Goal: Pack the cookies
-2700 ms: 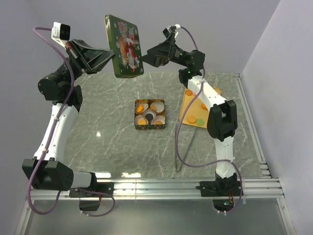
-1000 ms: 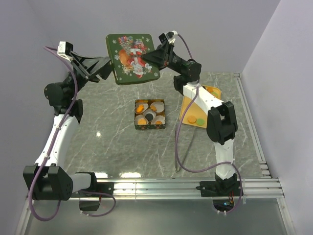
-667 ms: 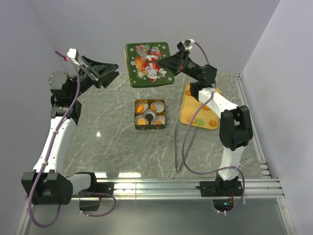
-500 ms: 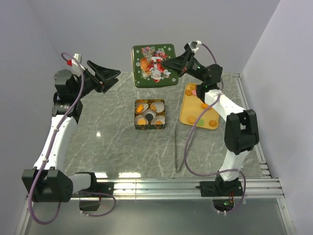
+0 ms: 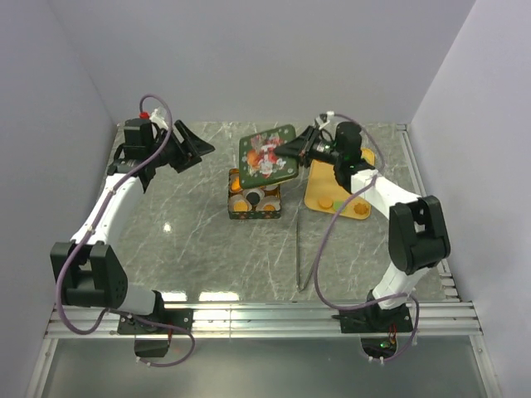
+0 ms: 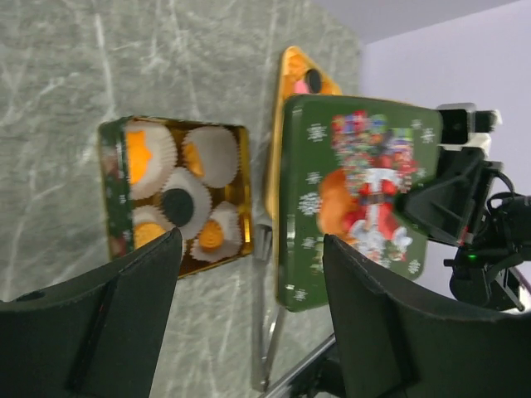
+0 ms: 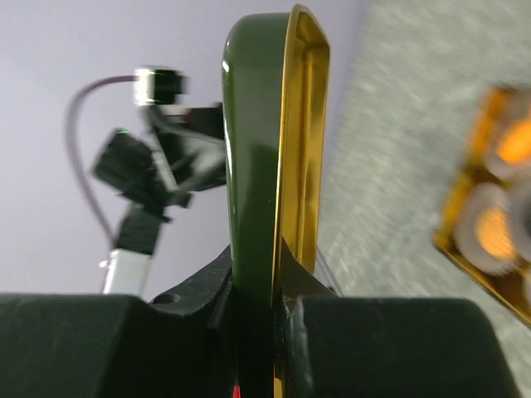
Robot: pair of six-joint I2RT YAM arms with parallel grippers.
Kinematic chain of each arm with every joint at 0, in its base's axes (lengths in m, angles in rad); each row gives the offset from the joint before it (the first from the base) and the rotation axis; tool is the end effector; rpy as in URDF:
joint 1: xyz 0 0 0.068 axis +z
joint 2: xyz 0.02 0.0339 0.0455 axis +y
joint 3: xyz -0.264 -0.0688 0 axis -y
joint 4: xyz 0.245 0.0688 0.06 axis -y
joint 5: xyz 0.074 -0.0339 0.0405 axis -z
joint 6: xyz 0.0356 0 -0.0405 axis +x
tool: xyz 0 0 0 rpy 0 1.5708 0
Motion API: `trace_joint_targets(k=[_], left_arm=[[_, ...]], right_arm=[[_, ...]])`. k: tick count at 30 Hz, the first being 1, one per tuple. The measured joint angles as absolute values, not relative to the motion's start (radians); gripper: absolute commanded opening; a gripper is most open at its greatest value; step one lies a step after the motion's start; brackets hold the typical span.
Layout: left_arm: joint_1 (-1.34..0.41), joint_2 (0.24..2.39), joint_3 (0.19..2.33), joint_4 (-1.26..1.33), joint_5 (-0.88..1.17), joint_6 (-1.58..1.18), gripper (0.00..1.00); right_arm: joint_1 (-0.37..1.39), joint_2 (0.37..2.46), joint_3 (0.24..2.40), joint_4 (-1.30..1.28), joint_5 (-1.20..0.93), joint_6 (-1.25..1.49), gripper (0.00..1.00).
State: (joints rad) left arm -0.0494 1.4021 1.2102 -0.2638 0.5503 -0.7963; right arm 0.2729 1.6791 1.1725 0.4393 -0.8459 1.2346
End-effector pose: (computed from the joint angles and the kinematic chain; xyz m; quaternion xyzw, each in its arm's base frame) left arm 0.3200 -0.0345 0.3400 -0.1641 0.8128 -0.4192 0.3697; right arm 0.3677 0.1306 0.3030 0.0596 0.7202 0.6448 0.2489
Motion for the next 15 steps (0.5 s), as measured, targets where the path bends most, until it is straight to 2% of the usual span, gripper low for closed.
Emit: trace_joint_targets(k=[6,15], left_arm=[[-0.049,1.465,1.181,-0.269,0.551,-0.690,0.74],[-0.049,1.637,1.128,-0.228,0.583,-0.603,0.70]], right_arm=[[0.324,1.814,1.146,0.449,-0.813,1.230,0.00],[0.384,1.967,1.234,0.497,-0.797,1.273,0.00]])
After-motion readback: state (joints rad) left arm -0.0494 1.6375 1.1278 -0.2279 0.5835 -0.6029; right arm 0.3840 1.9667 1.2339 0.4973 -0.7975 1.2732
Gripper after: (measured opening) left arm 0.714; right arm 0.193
